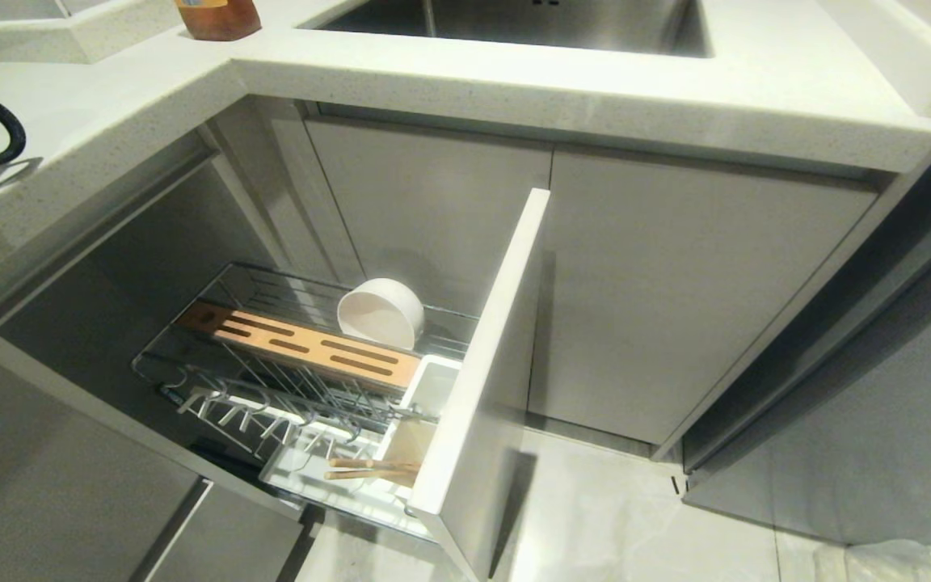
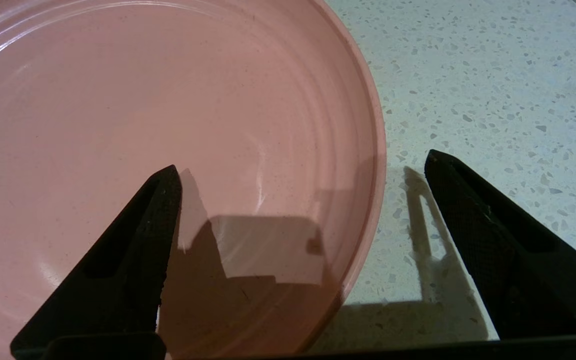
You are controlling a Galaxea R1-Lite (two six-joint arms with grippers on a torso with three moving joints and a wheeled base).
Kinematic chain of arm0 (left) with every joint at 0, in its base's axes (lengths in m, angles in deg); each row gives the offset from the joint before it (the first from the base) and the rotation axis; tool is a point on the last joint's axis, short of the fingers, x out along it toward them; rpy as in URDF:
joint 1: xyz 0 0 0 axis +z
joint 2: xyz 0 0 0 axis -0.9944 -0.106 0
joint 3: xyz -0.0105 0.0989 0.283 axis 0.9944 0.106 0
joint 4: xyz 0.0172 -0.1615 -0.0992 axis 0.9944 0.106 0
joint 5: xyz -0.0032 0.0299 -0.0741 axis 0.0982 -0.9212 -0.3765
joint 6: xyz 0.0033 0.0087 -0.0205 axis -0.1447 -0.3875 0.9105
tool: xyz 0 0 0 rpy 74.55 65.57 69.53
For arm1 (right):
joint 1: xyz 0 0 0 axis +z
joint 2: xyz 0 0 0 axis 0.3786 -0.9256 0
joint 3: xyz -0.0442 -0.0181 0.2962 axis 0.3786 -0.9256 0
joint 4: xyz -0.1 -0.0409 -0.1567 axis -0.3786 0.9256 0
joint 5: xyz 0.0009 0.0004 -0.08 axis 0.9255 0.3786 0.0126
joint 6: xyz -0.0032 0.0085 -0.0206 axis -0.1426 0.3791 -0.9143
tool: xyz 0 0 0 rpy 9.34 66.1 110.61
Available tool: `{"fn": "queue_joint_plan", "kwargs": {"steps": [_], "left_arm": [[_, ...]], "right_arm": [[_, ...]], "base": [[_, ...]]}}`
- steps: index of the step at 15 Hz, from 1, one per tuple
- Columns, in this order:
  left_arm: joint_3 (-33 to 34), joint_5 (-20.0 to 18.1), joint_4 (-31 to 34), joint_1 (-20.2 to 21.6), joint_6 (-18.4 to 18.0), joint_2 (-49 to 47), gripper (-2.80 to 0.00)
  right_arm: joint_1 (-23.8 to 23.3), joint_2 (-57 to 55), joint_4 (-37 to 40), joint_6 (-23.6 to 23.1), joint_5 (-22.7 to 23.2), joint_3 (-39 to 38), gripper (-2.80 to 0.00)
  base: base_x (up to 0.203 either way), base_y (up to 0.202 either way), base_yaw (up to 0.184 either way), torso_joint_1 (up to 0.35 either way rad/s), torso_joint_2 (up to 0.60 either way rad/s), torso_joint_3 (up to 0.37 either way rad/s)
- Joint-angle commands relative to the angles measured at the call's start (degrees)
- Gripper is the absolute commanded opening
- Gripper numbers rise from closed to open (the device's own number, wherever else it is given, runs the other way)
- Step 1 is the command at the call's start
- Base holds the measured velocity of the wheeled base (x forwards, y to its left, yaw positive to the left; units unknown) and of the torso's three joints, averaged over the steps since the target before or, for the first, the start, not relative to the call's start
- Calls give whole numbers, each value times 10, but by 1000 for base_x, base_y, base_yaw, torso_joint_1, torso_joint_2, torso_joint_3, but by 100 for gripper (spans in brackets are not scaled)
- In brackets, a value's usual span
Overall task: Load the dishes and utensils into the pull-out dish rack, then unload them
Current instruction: Pick up the plate and place it in the cupboard
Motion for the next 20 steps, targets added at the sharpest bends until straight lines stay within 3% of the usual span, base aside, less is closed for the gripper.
{"fn": "queue_joint_plan", "kwargs": {"steps": [1, 2, 15, 20], "left_arm": [[1, 2, 1, 0, 1, 1, 0], [1, 2, 1, 0, 1, 1, -280], [5, 1, 1, -3, 10, 14, -280], [3, -11, 0, -8, 40, 50, -280]], "right_arm": [[0, 0, 0, 0, 1, 0, -280], [0, 0, 0, 0, 0, 0, -280], [0, 0, 0, 0, 0, 0, -280], [0, 0, 0, 0, 0, 0, -280]], "base": [[0, 0, 0, 0, 0, 0], [0, 0, 0, 0, 0, 0], [0, 0, 0, 0, 0, 0], [0, 0, 0, 0, 0, 0]]}}
